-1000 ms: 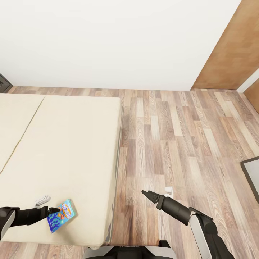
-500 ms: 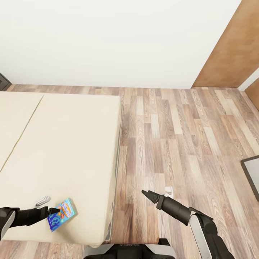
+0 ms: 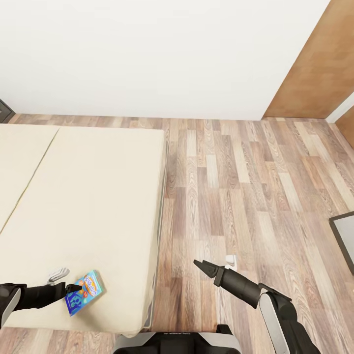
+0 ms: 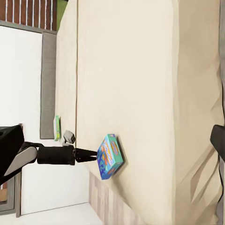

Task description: Put all the toys in the child's room - the three board games (two on the bed and one on the table), the two jigsaw puzzles on the table, and the tennis ball on the table - inside the toy box on the table in the child's room.

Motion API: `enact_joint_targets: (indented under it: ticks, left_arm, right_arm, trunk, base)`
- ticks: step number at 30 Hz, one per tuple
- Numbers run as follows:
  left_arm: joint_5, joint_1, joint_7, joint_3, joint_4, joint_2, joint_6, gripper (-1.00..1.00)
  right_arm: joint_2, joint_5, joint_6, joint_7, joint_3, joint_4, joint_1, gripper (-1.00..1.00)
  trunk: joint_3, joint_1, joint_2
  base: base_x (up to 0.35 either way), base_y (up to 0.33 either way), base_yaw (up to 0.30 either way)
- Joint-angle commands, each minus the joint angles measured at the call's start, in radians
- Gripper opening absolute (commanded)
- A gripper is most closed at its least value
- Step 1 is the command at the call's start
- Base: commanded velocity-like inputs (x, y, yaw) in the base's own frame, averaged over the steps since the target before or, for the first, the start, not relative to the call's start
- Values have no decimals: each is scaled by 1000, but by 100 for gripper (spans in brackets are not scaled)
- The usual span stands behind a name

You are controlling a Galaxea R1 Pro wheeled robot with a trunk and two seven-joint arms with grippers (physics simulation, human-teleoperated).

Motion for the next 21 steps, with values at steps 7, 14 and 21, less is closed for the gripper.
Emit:
enact_joint_targets:
  ticks: [7,14,21]
  left_arm:
    - [-2,0,-4,5,0,-1,-1,100]
    - [-3,0,-5,6,0,-1,-5,100]
    - [-3,0,-5,5,0,-7,-5,100]
  right_arm:
    - [1,-3,6,2,-2,-1,0,100]
    - [1,-3,6,2,-2,0,0,100]
    - [2,-3,6,2,-2,1,0,100]
  trunk:
    - [-1,0,0]
    - [-1,0,0]
    - [-9,0,0]
  base:
    - [0,0,0]
    - [0,0,0]
    - [0,0,0]
